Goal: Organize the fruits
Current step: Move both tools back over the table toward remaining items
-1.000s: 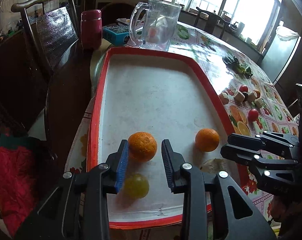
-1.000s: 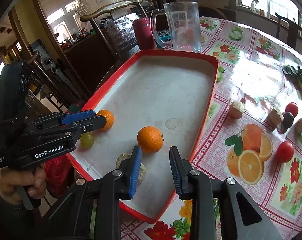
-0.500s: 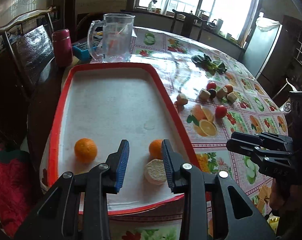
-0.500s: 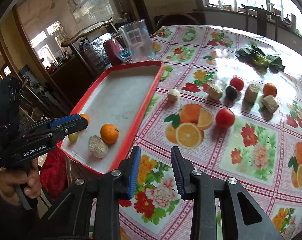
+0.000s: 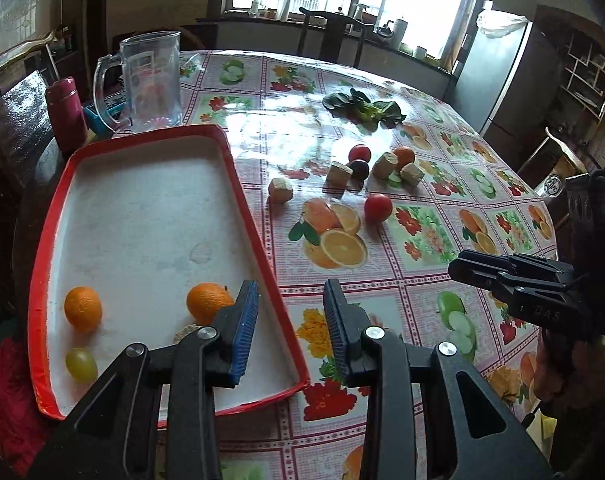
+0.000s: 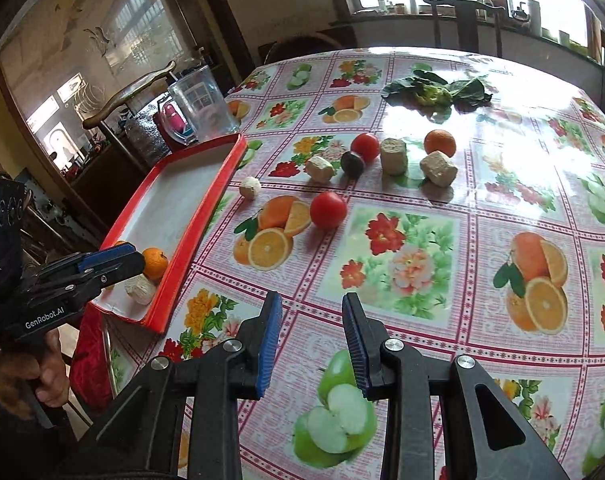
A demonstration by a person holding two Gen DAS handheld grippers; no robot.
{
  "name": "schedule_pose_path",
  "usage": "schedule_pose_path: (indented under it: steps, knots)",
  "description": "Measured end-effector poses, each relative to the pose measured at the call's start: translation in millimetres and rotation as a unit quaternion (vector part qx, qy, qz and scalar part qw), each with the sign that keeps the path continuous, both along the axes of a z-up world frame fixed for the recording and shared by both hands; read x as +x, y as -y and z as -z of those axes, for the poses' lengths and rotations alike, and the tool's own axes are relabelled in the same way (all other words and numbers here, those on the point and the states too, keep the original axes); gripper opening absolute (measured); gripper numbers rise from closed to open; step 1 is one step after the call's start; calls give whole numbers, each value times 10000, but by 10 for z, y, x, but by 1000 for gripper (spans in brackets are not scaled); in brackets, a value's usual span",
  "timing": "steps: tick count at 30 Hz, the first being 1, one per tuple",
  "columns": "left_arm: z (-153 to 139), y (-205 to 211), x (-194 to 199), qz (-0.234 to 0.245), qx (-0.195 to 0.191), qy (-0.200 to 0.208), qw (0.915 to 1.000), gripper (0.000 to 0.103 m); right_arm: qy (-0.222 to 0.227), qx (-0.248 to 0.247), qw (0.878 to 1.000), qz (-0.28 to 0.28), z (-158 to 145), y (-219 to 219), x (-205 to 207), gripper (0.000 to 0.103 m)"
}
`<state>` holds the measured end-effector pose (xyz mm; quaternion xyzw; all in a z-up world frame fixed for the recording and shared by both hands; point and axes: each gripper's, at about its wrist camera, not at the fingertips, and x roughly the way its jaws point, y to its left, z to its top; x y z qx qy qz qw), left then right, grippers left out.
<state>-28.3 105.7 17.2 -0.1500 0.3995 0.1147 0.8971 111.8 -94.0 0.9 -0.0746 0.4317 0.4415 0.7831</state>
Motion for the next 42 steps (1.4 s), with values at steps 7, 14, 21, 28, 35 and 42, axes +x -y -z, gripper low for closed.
schedule_pose_path:
  steps: [7, 14, 21, 28, 35, 42]
  knots:
    - [12, 235, 196, 246, -25, -38, 9997, 31, 18, 22, 9997, 224, -18, 227, 182, 34]
    - [42, 374, 369, 373, -72, -109, 9992, 31, 64, 15, 9995, 322, -51, 335, 333, 35]
    - [79, 453, 535, 442, -101, -159, 9988, 31, 140, -75, 9993, 328, -59, 361, 482, 36]
    - [124, 527, 739, 570, -110, -220, 9981, 31, 171, -178, 9992, 323, -9, 308, 647, 39]
    - [177, 549, 941, 643, -131, -269, 9975, 31, 156, -242, 9991, 299, 31, 224, 786, 40]
    - [304, 474, 1173, 619, -374, -343, 9968, 31, 147, -377, 9987, 321, 104, 60, 1043, 39]
